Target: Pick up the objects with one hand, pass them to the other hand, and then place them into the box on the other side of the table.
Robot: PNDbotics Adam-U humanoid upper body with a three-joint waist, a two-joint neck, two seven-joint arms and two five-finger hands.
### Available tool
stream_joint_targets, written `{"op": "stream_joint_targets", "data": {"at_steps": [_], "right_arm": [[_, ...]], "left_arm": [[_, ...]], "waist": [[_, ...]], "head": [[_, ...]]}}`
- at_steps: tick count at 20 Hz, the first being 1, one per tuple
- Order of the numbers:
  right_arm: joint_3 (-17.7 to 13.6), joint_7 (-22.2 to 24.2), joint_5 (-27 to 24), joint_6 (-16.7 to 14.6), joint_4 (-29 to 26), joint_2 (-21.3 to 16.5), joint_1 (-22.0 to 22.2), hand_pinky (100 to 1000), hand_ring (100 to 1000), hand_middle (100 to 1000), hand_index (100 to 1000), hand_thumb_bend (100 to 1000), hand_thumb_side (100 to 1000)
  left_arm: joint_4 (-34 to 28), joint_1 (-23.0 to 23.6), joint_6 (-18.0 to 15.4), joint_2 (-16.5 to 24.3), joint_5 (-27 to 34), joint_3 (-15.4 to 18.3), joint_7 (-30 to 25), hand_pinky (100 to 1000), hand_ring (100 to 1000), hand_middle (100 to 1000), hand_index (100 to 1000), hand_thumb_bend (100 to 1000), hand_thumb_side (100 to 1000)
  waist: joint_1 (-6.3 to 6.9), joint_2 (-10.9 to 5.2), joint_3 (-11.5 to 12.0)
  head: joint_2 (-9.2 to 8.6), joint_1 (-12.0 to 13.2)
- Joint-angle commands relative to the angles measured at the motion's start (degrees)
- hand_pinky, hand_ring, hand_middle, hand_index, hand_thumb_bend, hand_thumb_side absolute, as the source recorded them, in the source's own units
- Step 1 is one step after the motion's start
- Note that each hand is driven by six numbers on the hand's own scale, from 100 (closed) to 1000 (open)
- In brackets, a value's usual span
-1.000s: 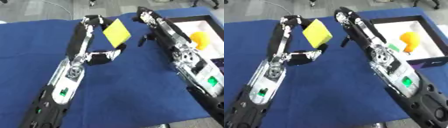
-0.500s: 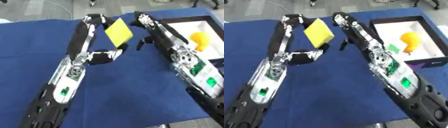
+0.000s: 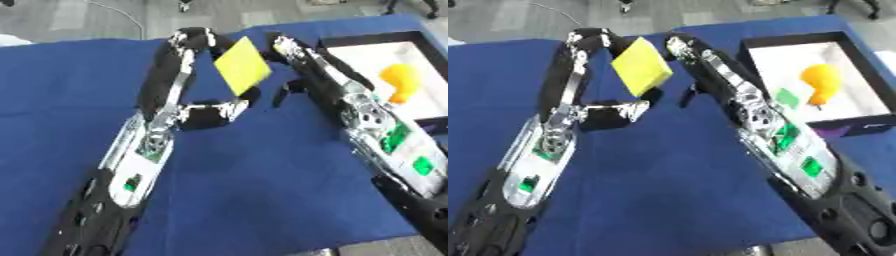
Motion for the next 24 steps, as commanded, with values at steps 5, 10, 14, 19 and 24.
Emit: {"op": "stream_joint_targets", "data": {"at_steps": [5, 10, 14, 19, 24], "right_arm": [[-0.33, 2.72, 1.19, 0.03, -1.20, -1.30, -0.60, 416, 1000, 803, 1000, 100, 1000], [-0.24, 6.47, 2.46, -0.11, -1.20, -1.46, -0.59, 425, 1000, 795, 1000, 100, 1000], [-0.36, 9.67, 3.82, -0.29, -1.20, -1.60, -0.59, 432, 1000, 784, 1000, 100, 1000], [-0.55, 12.59, 4.98, -0.58, -1.20, -1.73, -0.51, 433, 1000, 749, 1000, 100, 1000], [-0.73, 14.57, 6.01, -0.58, -1.20, -1.83, -0.39, 418, 1000, 646, 1000, 100, 1000]], "left_arm": [[-1.48, -1.25, -0.49, -0.53, -0.09, -0.31, -0.08, 729, 524, 355, 592, 315, 164], [-1.45, -1.43, -0.70, -0.67, -0.17, -0.60, -0.34, 730, 525, 355, 592, 316, 166], [-1.41, -1.52, -0.79, -0.74, -0.11, -0.70, -0.49, 730, 524, 354, 592, 318, 166], [-1.26, -1.59, -0.93, -0.83, -0.08, -0.84, -0.68, 730, 524, 354, 592, 321, 167], [-1.04, -1.61, -0.99, -0.90, -0.08, -0.86, -0.86, 730, 524, 353, 592, 324, 166]], "waist": [[-0.90, -0.63, -0.04], [-0.88, -0.62, -0.06], [-0.84, -0.65, -0.12], [-0.82, -0.65, -0.19], [-0.80, -0.65, -0.24]], "head": [[-0.15, 0.05], [-0.15, 0.10], [-0.15, 0.09], [-0.15, 0.06], [-0.15, 0.08]]}}
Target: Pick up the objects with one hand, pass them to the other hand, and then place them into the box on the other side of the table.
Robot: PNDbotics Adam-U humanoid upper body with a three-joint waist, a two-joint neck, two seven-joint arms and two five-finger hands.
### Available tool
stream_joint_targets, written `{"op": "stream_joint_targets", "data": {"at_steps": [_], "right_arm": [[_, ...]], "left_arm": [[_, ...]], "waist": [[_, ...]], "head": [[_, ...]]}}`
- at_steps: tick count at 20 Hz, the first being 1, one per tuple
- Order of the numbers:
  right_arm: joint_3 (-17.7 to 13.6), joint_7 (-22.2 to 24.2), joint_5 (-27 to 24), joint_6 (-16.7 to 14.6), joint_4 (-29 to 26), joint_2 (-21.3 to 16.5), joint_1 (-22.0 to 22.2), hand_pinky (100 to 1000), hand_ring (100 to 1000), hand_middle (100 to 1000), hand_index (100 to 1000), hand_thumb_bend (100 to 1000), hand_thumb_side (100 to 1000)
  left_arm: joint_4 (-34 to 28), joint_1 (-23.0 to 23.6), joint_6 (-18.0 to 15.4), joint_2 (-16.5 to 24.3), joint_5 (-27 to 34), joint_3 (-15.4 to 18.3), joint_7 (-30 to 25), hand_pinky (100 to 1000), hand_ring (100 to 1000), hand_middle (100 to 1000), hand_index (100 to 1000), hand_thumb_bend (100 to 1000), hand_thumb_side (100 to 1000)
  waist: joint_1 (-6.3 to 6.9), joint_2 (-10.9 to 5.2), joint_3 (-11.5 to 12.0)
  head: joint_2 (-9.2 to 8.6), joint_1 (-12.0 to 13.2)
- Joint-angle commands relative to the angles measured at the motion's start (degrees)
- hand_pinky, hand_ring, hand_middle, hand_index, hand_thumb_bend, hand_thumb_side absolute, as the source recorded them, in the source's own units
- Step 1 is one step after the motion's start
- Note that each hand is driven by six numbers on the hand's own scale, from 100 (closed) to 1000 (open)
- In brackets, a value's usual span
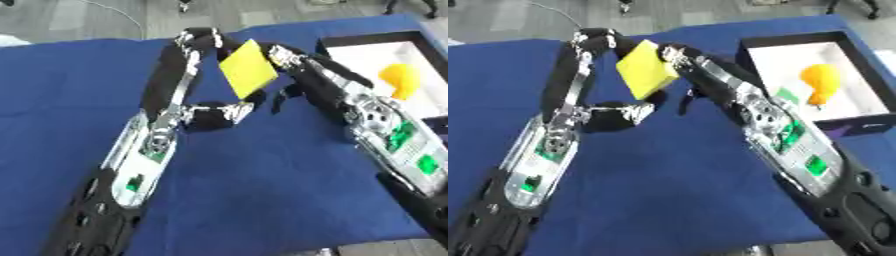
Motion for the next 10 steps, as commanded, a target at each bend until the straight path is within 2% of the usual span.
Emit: {"op": "stream_joint_targets", "data": {"at_steps": [1, 10], "right_arm": [[0.22, 1.35, 0.80, 0.02, -1.20, -0.84, -0.38, 415, 1000, 635, 1000, 100, 997], [-0.19, 1.28, 0.77, -0.06, -1.20, -0.84, -0.33, 398, 1000, 611, 1000, 100, 1000]], "left_arm": [[-0.71, -1.27, -0.12, -0.75, -0.06, -0.21, -0.15, 730, 524, 353, 592, 324, 166], [0.27, -1.47, -0.06, -0.84, -0.67, -0.10, -0.25, 730, 524, 352, 593, 321, 170]], "waist": [[-0.79, -0.66, -0.10], [-0.72, -0.68, -0.25]], "head": [[-0.15, 0.08], [-0.15, 0.13]]}}
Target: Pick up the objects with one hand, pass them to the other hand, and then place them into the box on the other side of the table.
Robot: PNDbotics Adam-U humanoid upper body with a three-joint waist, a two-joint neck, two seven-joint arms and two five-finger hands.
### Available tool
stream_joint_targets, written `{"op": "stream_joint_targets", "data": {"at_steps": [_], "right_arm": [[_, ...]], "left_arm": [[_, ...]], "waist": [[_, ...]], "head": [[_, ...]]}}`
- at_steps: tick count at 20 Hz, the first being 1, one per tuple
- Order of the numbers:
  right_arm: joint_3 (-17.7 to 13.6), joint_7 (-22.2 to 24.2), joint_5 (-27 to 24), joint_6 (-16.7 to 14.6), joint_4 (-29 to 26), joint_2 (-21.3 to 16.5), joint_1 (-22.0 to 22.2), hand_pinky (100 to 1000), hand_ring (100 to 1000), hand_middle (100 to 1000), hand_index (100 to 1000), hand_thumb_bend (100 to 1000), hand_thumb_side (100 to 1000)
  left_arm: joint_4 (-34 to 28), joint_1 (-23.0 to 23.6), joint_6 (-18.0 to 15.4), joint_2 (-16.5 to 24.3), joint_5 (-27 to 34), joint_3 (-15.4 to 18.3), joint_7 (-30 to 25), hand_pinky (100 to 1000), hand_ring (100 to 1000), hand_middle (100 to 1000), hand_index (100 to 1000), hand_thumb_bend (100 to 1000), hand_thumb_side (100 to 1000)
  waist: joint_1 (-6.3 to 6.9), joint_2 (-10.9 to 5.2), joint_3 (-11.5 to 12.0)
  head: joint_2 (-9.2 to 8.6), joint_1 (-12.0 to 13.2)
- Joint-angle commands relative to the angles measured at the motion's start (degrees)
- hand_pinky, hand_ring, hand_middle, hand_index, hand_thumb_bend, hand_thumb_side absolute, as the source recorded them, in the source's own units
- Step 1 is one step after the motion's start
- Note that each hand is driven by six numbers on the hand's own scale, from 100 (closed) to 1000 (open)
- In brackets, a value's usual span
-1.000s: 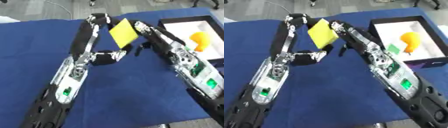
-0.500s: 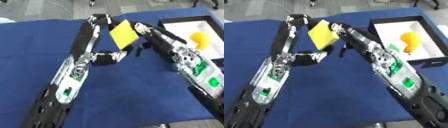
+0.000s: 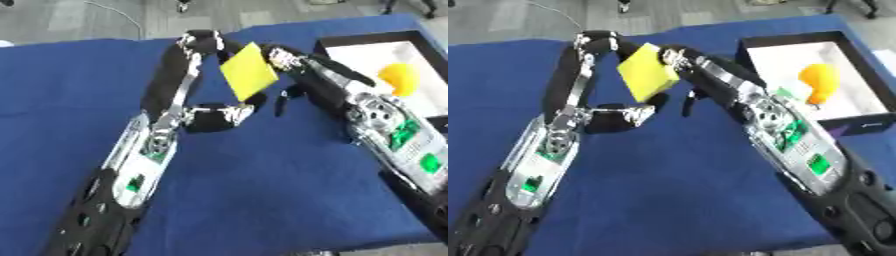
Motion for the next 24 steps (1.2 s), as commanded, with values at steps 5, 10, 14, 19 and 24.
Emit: {"op": "stream_joint_targets", "data": {"at_steps": [5, 10, 14, 19, 24], "right_arm": [[-0.37, 0.03, -0.12, -0.60, -1.20, -0.68, -0.50, 395, 1000, 610, 1000, 100, 1000], [-0.90, -0.31, -0.30, -1.16, -1.20, -0.66, -0.54, 390, 1000, 610, 1000, 100, 1000], [-1.27, -0.80, -0.71, -1.58, -1.20, -0.67, -0.52, 385, 1000, 608, 1000, 100, 1000], [-1.69, -1.70, -1.44, -2.09, -1.20, -0.60, -0.49, 376, 1000, 604, 1000, 100, 1000], [-1.81, -2.28, -2.08, -2.45, -1.20, -0.51, -0.35, 360, 1000, 602, 1000, 100, 1000]], "left_arm": [[0.95, -1.60, 0.21, -0.92, -2.72, 0.14, 0.20, 729, 523, 350, 593, 319, 174], [2.19, -1.59, 0.32, -1.10, -4.19, 0.36, 0.89, 729, 523, 349, 593, 321, 174], [2.95, -1.51, 0.35, -1.24, -4.85, 0.42, 1.21, 729, 523, 348, 593, 323, 174], [3.71, -1.50, 0.33, -1.37, -5.16, 0.54, 1.42, 729, 523, 347, 592, 326, 172], [4.19, -1.51, 0.48, -1.46, -5.31, 0.48, 1.61, 729, 522, 346, 592, 329, 172]], "waist": [[-0.72, -0.68, -0.22], [-0.74, -0.67, -0.29], [-0.75, -0.65, -0.33], [-0.77, -0.69, -0.39], [-0.78, -0.70, -0.46]], "head": [[-0.15, 0.25], [-0.15, 0.32], [-0.15, 0.39], [-0.15, 0.53], [-0.15, 0.60]]}}
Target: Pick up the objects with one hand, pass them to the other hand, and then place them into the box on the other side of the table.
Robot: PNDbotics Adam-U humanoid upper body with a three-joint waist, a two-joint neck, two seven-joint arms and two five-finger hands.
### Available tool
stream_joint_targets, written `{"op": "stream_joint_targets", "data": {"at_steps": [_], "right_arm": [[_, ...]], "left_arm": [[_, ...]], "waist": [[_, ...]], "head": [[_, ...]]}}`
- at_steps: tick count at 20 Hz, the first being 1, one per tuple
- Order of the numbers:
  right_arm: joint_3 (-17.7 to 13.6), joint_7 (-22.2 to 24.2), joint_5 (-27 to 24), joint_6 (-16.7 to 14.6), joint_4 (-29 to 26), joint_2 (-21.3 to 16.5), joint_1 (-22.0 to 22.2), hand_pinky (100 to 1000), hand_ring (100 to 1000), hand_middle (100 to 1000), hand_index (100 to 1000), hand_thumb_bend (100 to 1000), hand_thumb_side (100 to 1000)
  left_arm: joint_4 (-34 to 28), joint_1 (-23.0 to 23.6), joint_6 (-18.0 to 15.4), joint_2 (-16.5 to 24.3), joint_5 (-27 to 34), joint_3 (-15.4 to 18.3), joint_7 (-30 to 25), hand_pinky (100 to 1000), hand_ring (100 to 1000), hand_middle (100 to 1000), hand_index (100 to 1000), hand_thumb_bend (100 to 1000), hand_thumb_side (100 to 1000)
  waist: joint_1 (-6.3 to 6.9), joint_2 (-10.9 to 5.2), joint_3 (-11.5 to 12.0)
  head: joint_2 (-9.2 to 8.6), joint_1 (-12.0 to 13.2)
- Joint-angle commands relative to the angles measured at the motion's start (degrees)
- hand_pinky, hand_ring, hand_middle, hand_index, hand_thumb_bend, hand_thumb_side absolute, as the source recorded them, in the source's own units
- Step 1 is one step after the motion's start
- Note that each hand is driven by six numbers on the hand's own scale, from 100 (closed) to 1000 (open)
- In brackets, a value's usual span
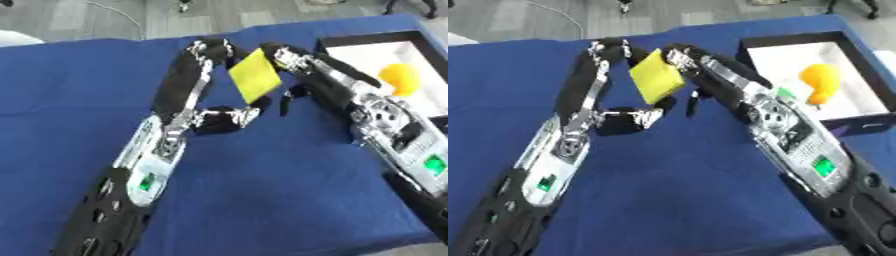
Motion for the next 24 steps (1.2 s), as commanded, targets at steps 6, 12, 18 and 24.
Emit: {"op": "stream_joint_targets", "data": {"at_steps": [6, 12, 18, 24], "right_arm": [[-1.04, -0.62, -1.18, -0.78, -1.21, -0.61, -0.77, 358, 1000, 601, 1000, 100, 1000], [-0.87, 1.38, 0.21, -0.73, -1.21, -0.91, -0.78, 371, 1000, 602, 1000, 100, 1000], [-0.81, 3.27, 1.42, 0.71, -1.21, -1.22, -0.52, 377, 1000, 596, 1000, 100, 939], [-0.76, 3.96, 2.20, 2.39, -1.18, -1.47, -0.35, 376, 1000, 583, 1000, 100, 792]], "left_arm": [[0.42, -0.84, 0.35, -0.26, -0.63, 0.06, 0.24, 727, 522, 345, 592, 332, 171], [0.40, -1.01, 0.36, -0.37, -0.63, 0.02, 0.32, 727, 522, 346, 592, 332, 172], [-0.02, -1.21, 0.31, -0.44, -0.69, -0.03, 0.23, 728, 523, 347, 593, 331, 173], [-0.08, -1.32, 0.30, -0.51, -0.69, -0.05, 0.03, 729, 523, 347, 593, 333, 175]], "waist": [[-0.77, -0.68, -0.15], [-0.80, -0.69, -0.12], [-0.89, -0.71, -0.02], [-0.95, -0.78, 0.06]], "head": [[-0.15, 0.14], [-0.15, 0.11], [-0.15, 0.08], [-0.15, 0.09]]}}
